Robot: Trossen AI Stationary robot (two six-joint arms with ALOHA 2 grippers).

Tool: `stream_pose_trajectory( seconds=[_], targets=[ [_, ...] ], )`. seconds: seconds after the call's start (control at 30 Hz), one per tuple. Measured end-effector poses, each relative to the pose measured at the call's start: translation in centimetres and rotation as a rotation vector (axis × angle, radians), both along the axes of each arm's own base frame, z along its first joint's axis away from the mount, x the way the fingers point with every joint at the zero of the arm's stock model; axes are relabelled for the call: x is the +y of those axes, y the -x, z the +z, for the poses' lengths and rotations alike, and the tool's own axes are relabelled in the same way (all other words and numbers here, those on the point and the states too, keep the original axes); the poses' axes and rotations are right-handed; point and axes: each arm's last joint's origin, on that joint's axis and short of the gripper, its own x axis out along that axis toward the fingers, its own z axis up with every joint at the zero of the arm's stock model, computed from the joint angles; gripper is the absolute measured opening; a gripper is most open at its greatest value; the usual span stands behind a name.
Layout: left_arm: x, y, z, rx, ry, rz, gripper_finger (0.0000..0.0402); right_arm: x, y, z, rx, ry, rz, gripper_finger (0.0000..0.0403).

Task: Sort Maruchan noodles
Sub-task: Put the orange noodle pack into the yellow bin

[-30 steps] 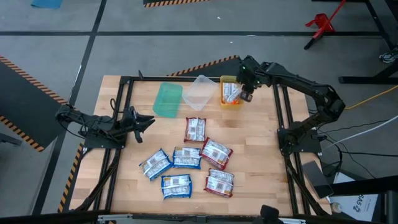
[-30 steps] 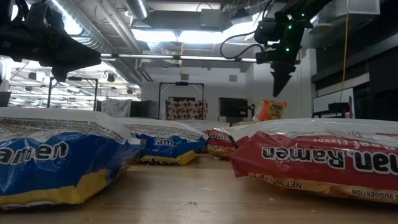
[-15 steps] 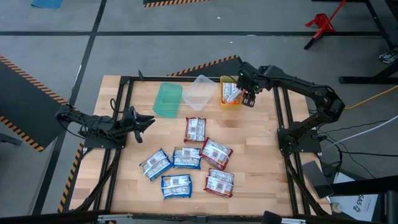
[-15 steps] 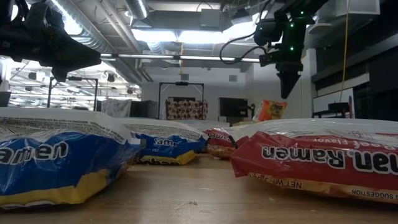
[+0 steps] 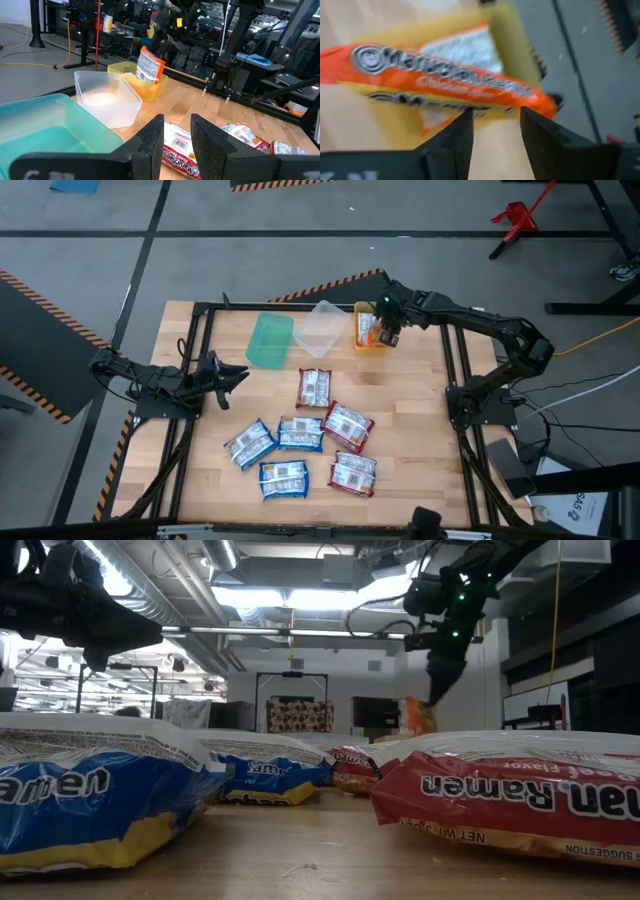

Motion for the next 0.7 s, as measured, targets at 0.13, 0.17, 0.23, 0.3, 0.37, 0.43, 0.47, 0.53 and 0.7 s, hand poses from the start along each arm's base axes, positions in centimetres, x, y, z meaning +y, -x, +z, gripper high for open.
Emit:
stream_pose_trajectory(
  seconds=[0.13,0.17,0.23,0.3,0.37,0.43,0.47,0.53,0.7],
  targets=[
    [0.0,0.0,0.0,0.000,0.000,0.001,0.0090,-0.8,-1.2,0.3,-0.095,0.075,0.039,0.0145],
    [0.0,0.0,0.0,0.000,0.000,0.001,0.0090,-1.0,-1.5,0.3,-0.121,0.091,0.045,0.0145],
    [0.0,0.0,0.0,0.000,0.000,0.000,0.0090,-1.4,-2.0,0.3,-0.154,0.118,0.048,0.0145],
    [0.0,0.0,0.0,0.000,0.000,0.000,0.0090,-1.7,-2.4,0.2,-0.180,0.139,0.052,0.0145],
    [0.0,0.0,0.0,0.000,0.000,0.001,0.0090,-1.8,-2.6,0.2,-0.198,0.150,0.052,0.0145],
    [0.0,0.0,0.0,0.000,0.000,0.000,0.0090,-1.8,-2.8,0.4,-0.239,0.146,0.063,0.0145],
    [0.0,0.0,0.0,0.000,0.000,0.000,0.0090,-1.7,-2.8,0.6,-0.265,0.122,0.074,0.0145],
    [0.0,0.0,0.0,0.000,0.000,0.000,0.0090,-1.5,-2.9,1.3,-0.322,0.059,0.087,0.0145],
    [0.0,0.0,0.0,0.000,0.000,0.000,0.0090,0.2,-2.6,2.9,-0.376,-0.121,0.044,0.0145]
  ],
)
